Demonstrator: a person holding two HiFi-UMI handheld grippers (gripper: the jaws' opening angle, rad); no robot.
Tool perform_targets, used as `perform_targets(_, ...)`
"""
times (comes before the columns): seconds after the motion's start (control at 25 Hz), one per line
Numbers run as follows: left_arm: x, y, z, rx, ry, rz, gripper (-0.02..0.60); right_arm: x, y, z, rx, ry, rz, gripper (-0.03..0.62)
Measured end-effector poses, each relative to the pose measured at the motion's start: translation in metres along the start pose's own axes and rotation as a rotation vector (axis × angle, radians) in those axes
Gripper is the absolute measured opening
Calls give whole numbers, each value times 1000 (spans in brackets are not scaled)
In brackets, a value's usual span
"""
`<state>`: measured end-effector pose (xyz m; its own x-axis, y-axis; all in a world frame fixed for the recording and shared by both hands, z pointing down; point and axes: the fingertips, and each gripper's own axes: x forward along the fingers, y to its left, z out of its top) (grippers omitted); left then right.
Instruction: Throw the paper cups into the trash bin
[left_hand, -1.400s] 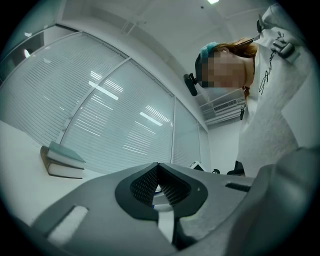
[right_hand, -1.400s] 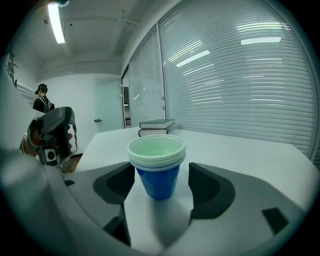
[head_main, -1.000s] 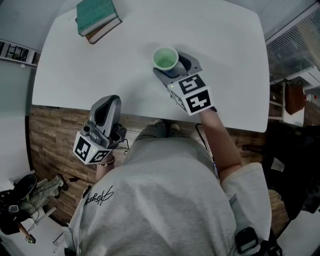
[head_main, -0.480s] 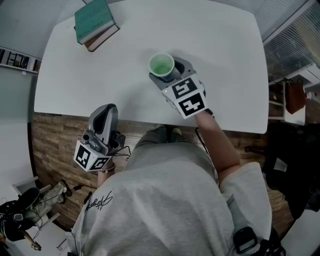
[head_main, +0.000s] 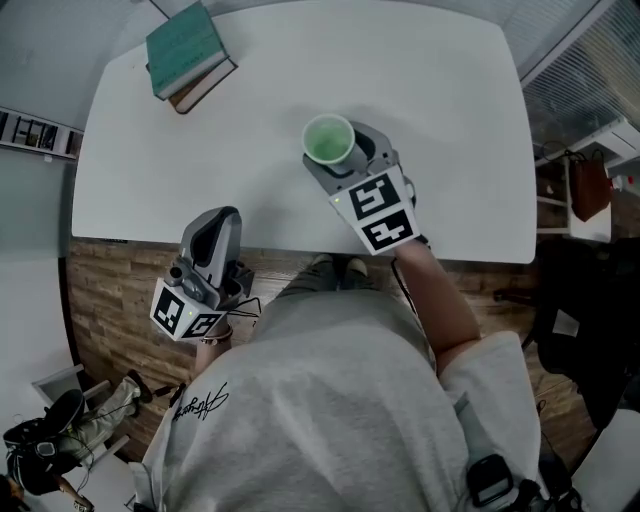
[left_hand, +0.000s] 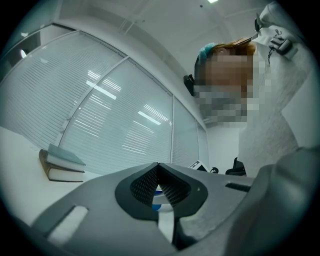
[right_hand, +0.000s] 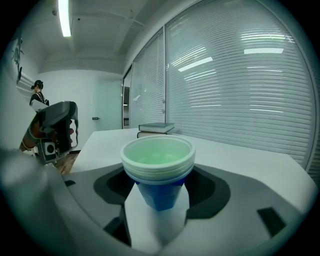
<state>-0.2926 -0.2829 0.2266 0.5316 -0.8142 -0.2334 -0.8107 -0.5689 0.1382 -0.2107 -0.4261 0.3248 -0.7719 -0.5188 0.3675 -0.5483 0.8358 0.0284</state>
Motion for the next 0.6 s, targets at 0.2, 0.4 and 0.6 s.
perform_targets(0.2,15,6,0,-12,9,-60,3,-12,-11,5,39,-22,-67,305)
perform_targets(0.4,31,10,2,-19,15,-132,3,-25,-15,8,43,-31,-127,305)
perform_targets(0.6,42,15,-1,-23,31,-194,3,-36,-14,18,29,-44,-182,305)
